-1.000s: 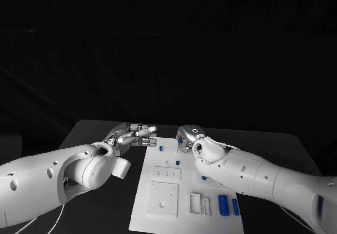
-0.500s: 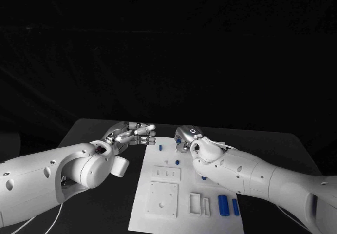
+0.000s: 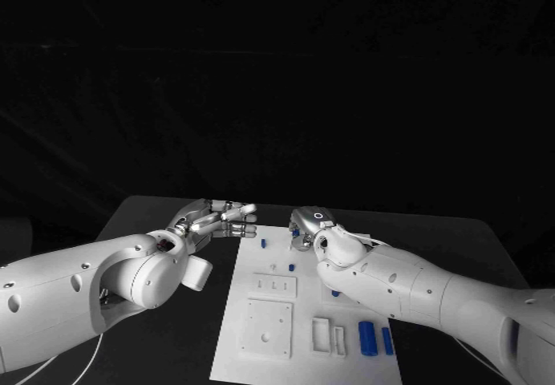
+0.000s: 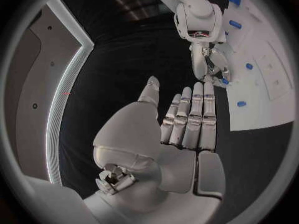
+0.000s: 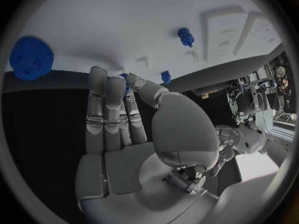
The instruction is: Assemble the parts on the task board
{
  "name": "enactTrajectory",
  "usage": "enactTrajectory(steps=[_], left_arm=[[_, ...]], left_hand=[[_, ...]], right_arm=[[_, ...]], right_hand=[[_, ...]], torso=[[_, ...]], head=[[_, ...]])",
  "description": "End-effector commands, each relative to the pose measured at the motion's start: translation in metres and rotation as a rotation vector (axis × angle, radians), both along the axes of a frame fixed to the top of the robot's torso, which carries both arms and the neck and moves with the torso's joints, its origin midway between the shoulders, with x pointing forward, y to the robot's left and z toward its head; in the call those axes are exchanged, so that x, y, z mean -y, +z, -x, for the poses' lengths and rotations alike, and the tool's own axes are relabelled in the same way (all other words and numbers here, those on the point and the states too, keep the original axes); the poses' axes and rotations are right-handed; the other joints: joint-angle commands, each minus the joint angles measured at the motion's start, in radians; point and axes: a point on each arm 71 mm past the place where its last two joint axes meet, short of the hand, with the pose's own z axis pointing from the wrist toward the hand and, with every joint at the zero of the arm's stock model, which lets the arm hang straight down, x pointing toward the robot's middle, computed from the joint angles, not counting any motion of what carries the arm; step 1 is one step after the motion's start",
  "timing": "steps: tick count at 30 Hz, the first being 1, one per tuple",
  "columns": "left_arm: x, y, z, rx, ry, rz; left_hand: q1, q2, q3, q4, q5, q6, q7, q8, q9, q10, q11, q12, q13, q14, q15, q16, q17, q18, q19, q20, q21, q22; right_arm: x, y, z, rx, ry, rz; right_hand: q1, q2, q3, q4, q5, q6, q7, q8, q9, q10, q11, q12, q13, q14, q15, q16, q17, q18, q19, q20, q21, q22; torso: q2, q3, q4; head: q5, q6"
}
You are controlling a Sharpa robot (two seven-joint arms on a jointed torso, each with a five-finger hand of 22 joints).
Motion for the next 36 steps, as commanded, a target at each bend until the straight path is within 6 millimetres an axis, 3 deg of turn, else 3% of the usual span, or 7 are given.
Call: enactTrajectory(steps=[1,12,24,31,36], left_arm=[[0.0037,0.0027,0.0011,0.004,-0.024,0.006],[0.0054,0.006,0.0013,0.008,-0.031,0.006],[0.0056,0.0082,0.0012,0.01,-0.032,0.005],[0.0059,0.0089,0.0012,0.011,-0.033,0.005],[0.0068,0.0092,0.0014,0.013,-0.037,0.005]], left_hand=[[0.001,-0.01,0.0,0.005,-0.003,-0.008,0.0,0.002,0.0,-0.006,0.0,0.004,0.001,0.001,0.001,-0.002,0.001,-0.008,0.004,-0.001,-0.002,0.0],[0.002,-0.011,0.0,0.005,-0.003,-0.008,0.0,0.002,0.0,-0.008,0.001,0.004,0.002,0.0,0.001,-0.002,0.001,-0.008,0.004,0.0,-0.002,0.0],[0.004,-0.011,0.001,0.005,-0.003,-0.005,0.0,0.002,0.0,-0.008,0.001,0.004,0.002,0.0,0.001,-0.002,0.001,-0.008,0.003,0.0,-0.002,0.001],[0.004,-0.011,0.001,0.005,-0.003,-0.005,0.0,0.002,0.0,-0.008,0.001,0.004,0.002,0.0,0.001,-0.002,0.001,-0.008,0.003,0.0,-0.002,0.001],[0.006,-0.012,0.001,0.005,-0.003,-0.002,-0.001,0.002,0.0,-0.009,0.001,0.004,0.002,0.0,0.001,-0.002,0.001,-0.008,0.003,0.0,-0.002,0.001]], right_arm=[[-0.0011,-0.0011,-0.0004,-0.008,-0.003,0.019],[-0.0046,-0.0025,-0.0003,-0.024,0.005,0.013],[-0.0051,-0.004,-0.0007,-0.043,0.006,0.012],[-0.0039,-0.0042,-0.0018,-0.044,0.005,-0.006],[-0.0048,-0.0045,-0.0017,-0.051,0.01,-0.013]], right_hand=[[0.007,0.0,0.001,0.003,-0.003,-0.004,0.001,0.005,-0.001,0.008,-0.011,-0.001,0.002,0.001,-0.004,-0.004,-0.002,0.02,0.007,-0.002,-0.007,0.003],[0.007,-0.003,-0.001,0.003,-0.004,-0.02,0.006,0.005,-0.002,-0.013,-0.005,-0.001,0.002,0.002,0.002,-0.005,-0.002,0.021,0.013,0.003,-0.022,0.011],[0.006,-0.005,-0.006,0.003,-0.005,-0.03,0.009,0.005,-0.003,-0.024,-0.002,-0.001,0.002,0.001,0.006,-0.007,-0.003,0.022,0.019,0.006,-0.041,0.019],[0.009,-0.025,0.009,-0.005,-0.007,-0.089,0.026,0.004,-0.006,-0.1,0.02,-0.001,0.001,-0.004,0.018,-0.025,-0.014,0.032,0.014,0.016,-0.056,0.021],[0.012,-0.032,-0.002,0.001,-0.002,-0.106,0.029,0.004,-0.007,-0.126,0.026,-0.002,0.0,0.003,0.022,-0.039,-0.025,0.039,0.021,0.023,-0.072,0.016]], torso=[[0.002,-0.0013,0.0013],[0.002,-0.0035,-0.0008],[0.002,-0.0032,-0.001],[0.002,-0.0028,-0.0027],[0.003,-0.0034,-0.0027]], head=[[0.0,-0.001],[0.006,-0.006],[0.007,-0.009],[0.009,-0.007],[0.008,-0.008]])
